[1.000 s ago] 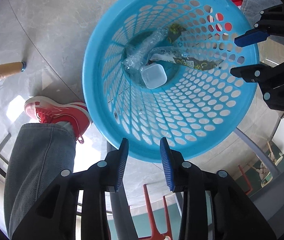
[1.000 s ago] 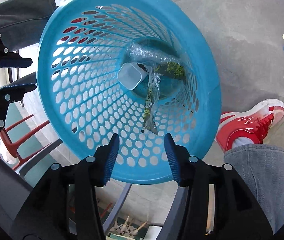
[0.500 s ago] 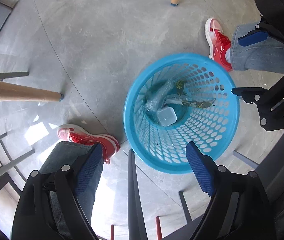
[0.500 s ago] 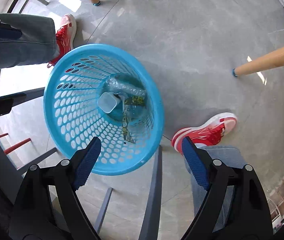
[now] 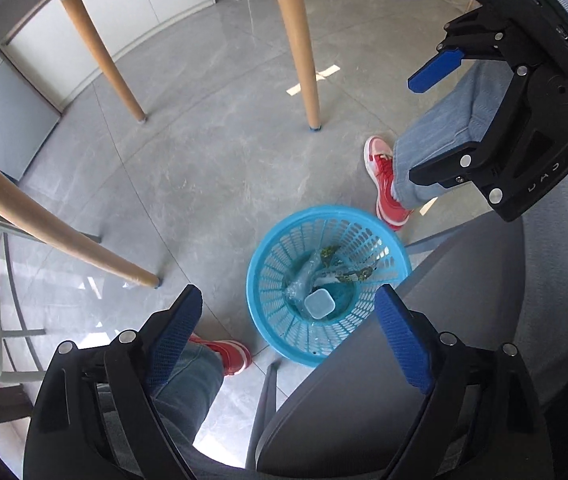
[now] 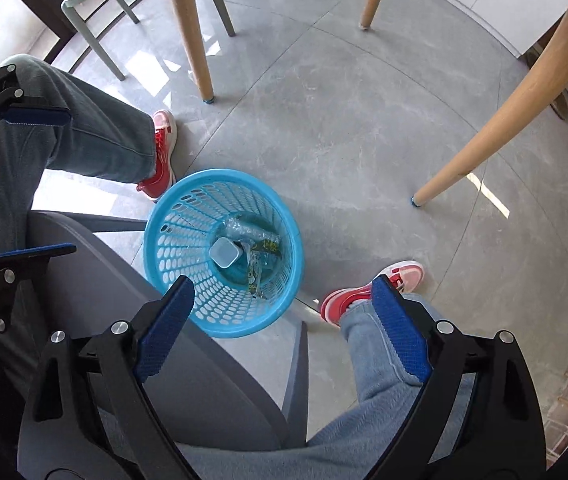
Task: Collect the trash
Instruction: 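Raise both tools from the wastebasket back toward the table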
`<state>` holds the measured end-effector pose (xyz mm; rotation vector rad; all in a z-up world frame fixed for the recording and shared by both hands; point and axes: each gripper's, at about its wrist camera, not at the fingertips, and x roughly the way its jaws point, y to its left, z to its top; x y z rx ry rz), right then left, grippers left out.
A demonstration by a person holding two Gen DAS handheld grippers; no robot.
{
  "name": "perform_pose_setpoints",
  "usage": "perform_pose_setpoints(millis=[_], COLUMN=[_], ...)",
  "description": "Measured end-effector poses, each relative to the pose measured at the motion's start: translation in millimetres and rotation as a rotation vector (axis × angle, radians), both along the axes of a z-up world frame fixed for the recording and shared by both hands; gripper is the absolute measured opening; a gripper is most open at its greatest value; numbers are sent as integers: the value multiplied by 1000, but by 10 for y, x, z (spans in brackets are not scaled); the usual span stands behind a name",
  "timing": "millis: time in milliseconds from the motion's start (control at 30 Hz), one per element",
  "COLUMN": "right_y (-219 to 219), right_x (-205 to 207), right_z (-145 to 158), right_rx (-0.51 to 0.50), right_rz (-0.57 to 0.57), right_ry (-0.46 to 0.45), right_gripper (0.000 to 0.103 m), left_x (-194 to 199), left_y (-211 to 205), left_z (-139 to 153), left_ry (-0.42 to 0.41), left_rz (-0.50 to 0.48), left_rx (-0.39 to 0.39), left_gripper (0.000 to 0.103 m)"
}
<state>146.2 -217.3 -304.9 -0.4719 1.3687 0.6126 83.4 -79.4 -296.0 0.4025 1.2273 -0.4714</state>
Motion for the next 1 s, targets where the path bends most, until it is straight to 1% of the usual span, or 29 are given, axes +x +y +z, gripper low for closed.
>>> perform_pose_setpoints(millis=[133, 300, 367, 500, 633, 700, 800, 1000], right_y=[-55, -110, -166, -298, -370, -371, -350, -338], right_x=[-190, -443, -485, -503, -512, -507, -440, -228], right_z=[300, 797, 1040, 1580, 2003, 2144, 2279, 2384], right_rx=[21, 132, 170, 254, 326, 352, 361, 357], right_rz=[15, 73, 78, 63, 46, 30, -14, -107], right_ry=[-18, -47, -82, -180, -276, -322, -385, -449], right_gripper=[86, 86, 86, 86, 90, 92, 93, 93], left_x=[-105, -200, -224, -273, -264, -228, -153, -6], left_y=[33, 71, 90, 131, 209, 262, 365, 455], left_z=[344, 808, 1007, 1395, 1703, 1822, 1974, 2197], left_ry=[-67, -150, -190, -271, -349, -375, -400, -465], left_rz=[4, 7, 16, 33, 67, 85, 123, 184], left_rx=[-27, -105, -137, -196, -230, -250, -285, -255], left_gripper=[87, 87, 87, 89, 90, 91, 91, 92])
